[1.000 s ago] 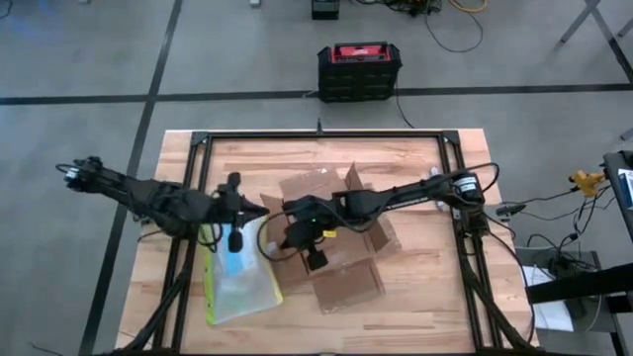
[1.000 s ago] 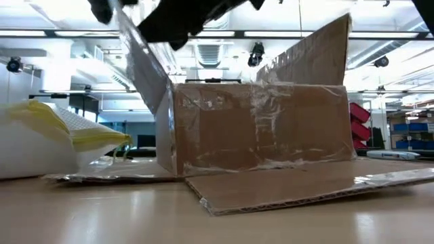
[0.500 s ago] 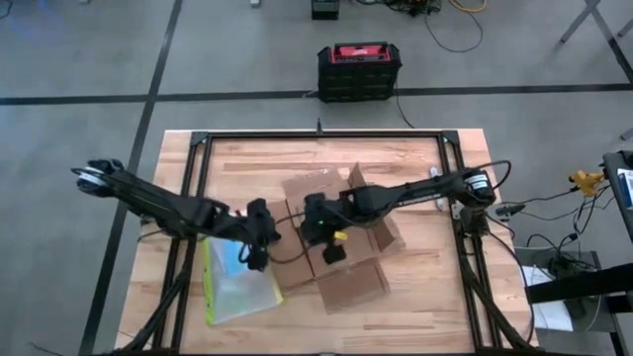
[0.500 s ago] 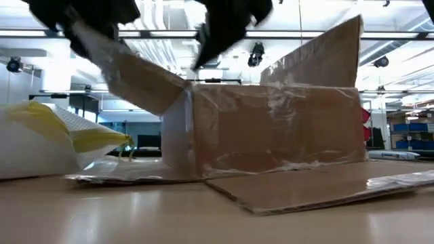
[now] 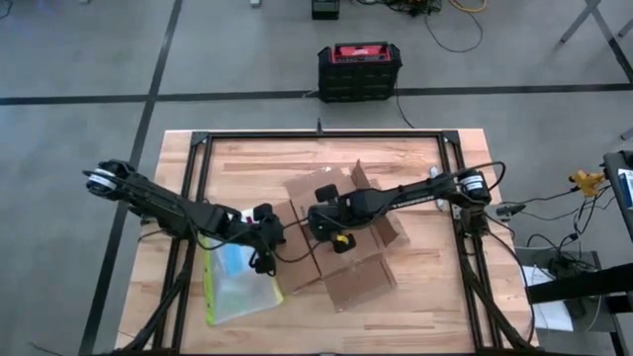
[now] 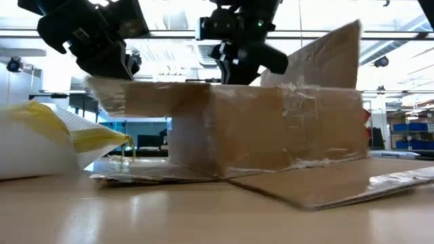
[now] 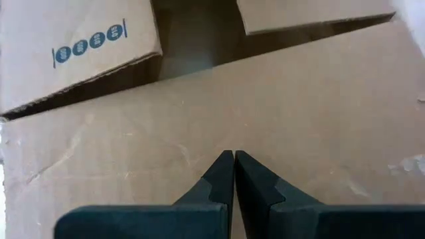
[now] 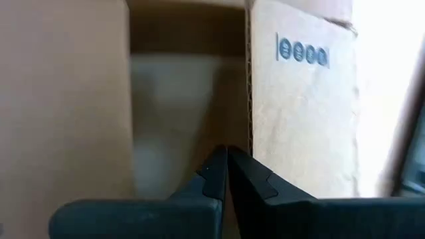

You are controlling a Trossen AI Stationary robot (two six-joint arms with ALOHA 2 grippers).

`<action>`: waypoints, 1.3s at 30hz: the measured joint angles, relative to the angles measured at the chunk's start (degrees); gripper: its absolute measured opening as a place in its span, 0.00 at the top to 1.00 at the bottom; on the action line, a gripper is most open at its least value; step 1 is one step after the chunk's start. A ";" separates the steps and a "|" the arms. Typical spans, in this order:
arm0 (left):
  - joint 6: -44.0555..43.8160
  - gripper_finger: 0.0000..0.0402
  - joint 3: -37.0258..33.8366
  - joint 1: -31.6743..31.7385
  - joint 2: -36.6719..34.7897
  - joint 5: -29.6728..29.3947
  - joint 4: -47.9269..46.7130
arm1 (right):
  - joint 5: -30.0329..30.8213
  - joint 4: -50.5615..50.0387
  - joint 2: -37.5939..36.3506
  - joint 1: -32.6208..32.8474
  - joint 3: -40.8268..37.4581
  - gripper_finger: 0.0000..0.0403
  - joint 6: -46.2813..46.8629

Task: Unpack boxes
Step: Break down the brown box using the gray cutter

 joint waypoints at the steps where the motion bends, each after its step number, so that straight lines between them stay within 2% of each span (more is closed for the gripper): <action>1: 0.00 1.00 0.00 -0.10 -0.17 0.00 0.13 | 1.92 0.01 0.00 -0.16 0.00 1.00 -0.62; 4: -0.04 1.00 0.00 -0.16 -0.37 0.00 0.33 | 6.95 0.19 -0.07 -1.12 0.00 1.00 -1.12; 7: 0.48 1.00 0.00 -0.22 -0.44 -0.01 0.67 | 9.37 0.81 -0.20 -1.86 0.16 1.00 -1.32; 14: 3.86 1.00 0.08 -0.22 -0.71 -6.02 2.62 | 9.14 7.58 -0.63 -4.43 1.68 1.00 -4.83; 17: 4.31 1.00 0.13 -0.17 -1.20 -8.41 2.52 | 5.87 8.53 -0.70 -5.54 1.68 1.00 -5.26; 21: 4.48 1.00 0.13 -0.15 -1.42 -8.57 2.24 | -3.64 4.50 -1.21 -6.14 1.66 1.00 3.31; 24: 4.72 1.00 0.15 -0.15 -1.42 -8.06 2.26 | -8.35 3.35 -0.96 -7.00 1.64 1.00 16.01; 27: 4.72 1.00 0.15 -0.20 -1.42 -7.68 2.44 | -8.75 2.44 0.58 -8.26 1.50 1.00 26.73; 31: 4.49 1.00 0.19 -0.65 -1.42 -7.54 2.70 | -8.74 3.54 2.46 -9.42 1.28 1.00 34.05; 39: 4.31 1.00 0.22 -2.53 -1.42 -7.54 2.96 | -2.34 17.59 2.38 -9.23 1.07 1.00 34.83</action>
